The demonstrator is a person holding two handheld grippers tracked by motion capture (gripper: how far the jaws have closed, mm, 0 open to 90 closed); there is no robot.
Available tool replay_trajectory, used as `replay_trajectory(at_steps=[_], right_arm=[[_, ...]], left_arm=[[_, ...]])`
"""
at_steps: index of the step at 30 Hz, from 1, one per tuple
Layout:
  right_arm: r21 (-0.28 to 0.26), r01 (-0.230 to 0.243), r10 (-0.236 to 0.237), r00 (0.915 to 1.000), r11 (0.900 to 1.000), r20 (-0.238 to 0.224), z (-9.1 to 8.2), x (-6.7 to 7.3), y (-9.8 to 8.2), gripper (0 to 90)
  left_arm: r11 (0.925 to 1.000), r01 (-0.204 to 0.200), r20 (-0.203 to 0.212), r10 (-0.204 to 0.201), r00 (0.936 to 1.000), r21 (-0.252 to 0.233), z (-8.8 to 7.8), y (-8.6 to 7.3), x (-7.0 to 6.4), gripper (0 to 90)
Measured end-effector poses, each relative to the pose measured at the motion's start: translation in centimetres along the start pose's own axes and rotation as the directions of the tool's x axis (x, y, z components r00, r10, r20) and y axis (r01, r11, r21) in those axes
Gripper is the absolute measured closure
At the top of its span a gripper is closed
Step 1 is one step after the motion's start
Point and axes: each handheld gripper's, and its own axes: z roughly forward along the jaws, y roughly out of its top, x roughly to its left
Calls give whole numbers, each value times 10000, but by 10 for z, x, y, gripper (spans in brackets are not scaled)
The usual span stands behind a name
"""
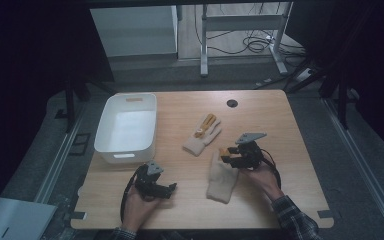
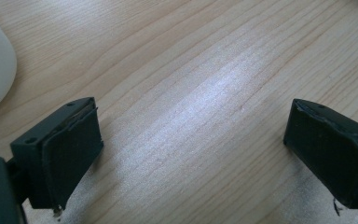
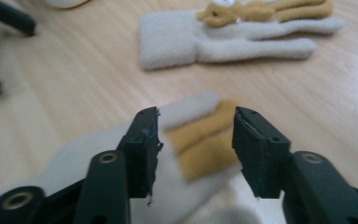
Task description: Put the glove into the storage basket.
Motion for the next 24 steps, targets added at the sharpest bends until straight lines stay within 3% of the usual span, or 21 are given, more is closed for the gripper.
replay_trajectory(at_steps=[13,18,21,24], right_arm=[[154,-24,21,9999,9999,157,61,-6,42,730],[357,-5,-4,9997,9994,239,78,-10,50,793],[308,-79,71,9996,9995,267,85,-13,54,786],[226,-47,36,9989,9997,466,91,-14,58,695]], left_arm=[[10000,-41,4,41,10000,30,0,0,0,39],[10000,-57,-5,57,10000,45,0,0,0,39],[10000,-45,6,45,10000,35,0,0,0,39],[10000,-41,5,41,10000,29,0,0,0,39]])
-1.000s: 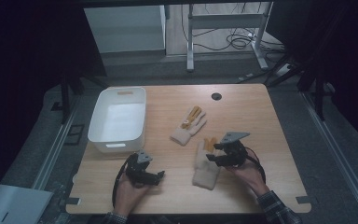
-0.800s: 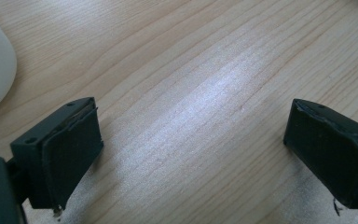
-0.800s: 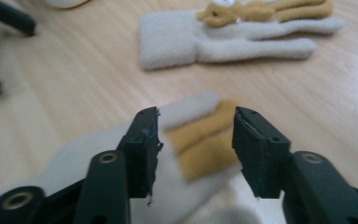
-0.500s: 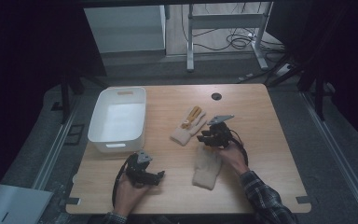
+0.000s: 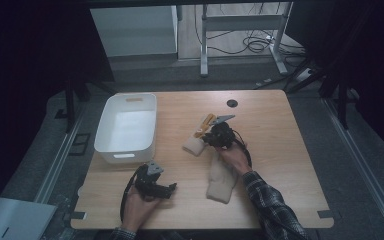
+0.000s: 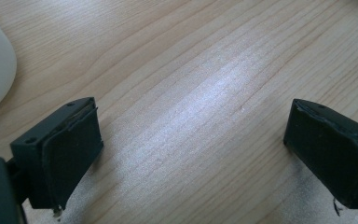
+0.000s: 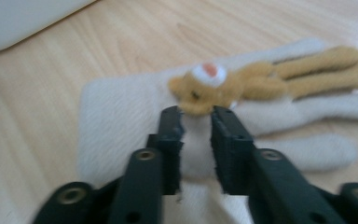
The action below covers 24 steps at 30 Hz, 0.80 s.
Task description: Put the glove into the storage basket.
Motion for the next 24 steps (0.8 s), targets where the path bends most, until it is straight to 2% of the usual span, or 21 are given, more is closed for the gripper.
replay_trajectory(at_steps=[6,12,16,19,24], right_arm=[[-232,-99,105,9996,9997,280,9,-4,10,486],[-89,13,-8,9989,10000,474,24,-5,19,411],[234,217,-233,9973,9995,691,36,-6,20,433],[479,126,-157,9978,9988,646,42,-7,19,550],[439,-55,27,9980,9990,634,41,-6,19,639]], left_arm=[[10000,-14,-7,14,10000,1,0,0,0,39],[10000,36,0,-36,10000,-46,0,0,0,39],[10000,43,1,-43,10000,-53,0,0,0,39],[10000,41,2,-41,10000,-50,0,0,0,39],[10000,41,1,-41,10000,-52,0,0,0,38]])
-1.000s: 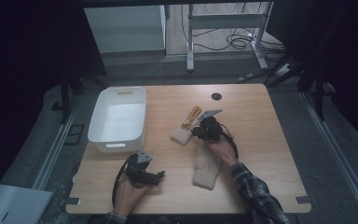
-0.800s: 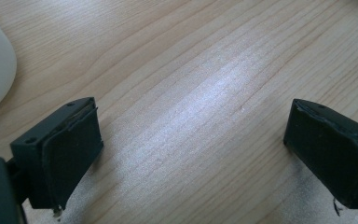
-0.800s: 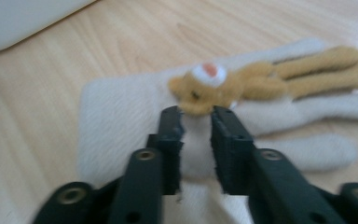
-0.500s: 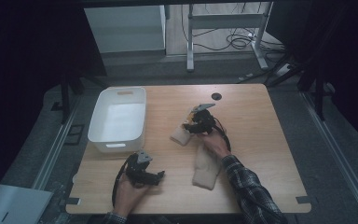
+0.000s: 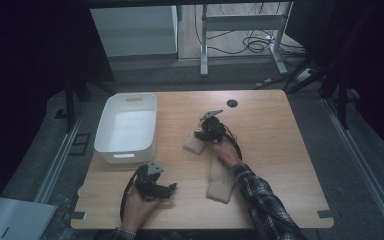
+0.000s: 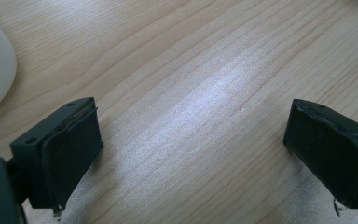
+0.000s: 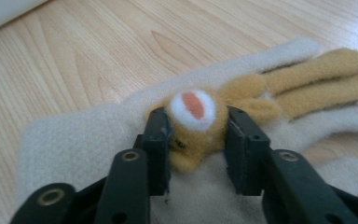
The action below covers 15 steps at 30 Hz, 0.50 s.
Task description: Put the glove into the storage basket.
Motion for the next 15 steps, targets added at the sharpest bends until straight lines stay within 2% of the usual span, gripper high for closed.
replay_trajectory(at_steps=[4,8,15], right_arm=[[57,-190,191,9998,9998,-101,-6,-1,0,654],[-146,-292,287,9989,9995,-363,-16,-3,1,654],[-376,-216,191,9978,9991,-640,-39,1,5,654]], left_arm=[[10000,-2,-1,2,10000,3,0,0,0,39],[10000,-6,-1,6,10000,8,0,0,0,39],[10000,3,-1,-3,10000,5,0,0,0,39]])
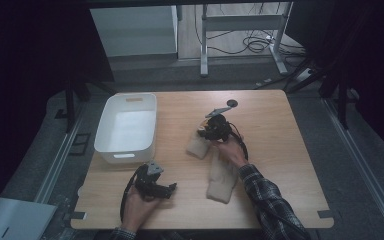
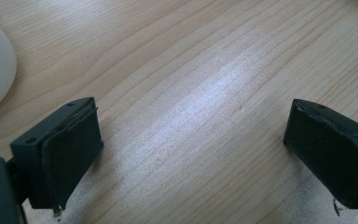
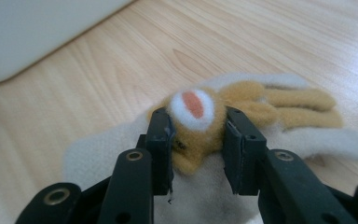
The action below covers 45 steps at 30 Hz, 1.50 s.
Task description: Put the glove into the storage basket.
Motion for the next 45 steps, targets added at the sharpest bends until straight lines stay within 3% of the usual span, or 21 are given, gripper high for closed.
replay_trajectory(at_steps=[15,26,30,36,40,45], right_arm=[[-530,295,-322,9983,9982,-494,-58,15,5,653],[-570,779,-809,9954,9953,-520,-111,41,-1,651],[-465,869,-894,9945,9951,-544,-128,51,-11,651],[-196,635,-647,9955,9978,-691,-146,61,-35,649],[-114,464,-472,9955,9989,-823,-143,65,-60,646],[9,394,-392,9959,9992,-814,-127,64,-92,618]], left_arm=[[10000,-4,0,4,10000,5,0,0,0,39],[10000,-32,-8,32,10000,9,0,0,0,39],[10000,1,-17,-1,10000,-20,0,0,0,39],[10000,-38,-10,38,10000,32,0,0,0,39],[10000,-43,-12,43,10000,26,0,0,0,39],[10000,28,-14,-28,10000,-10,0,0,0,39]])
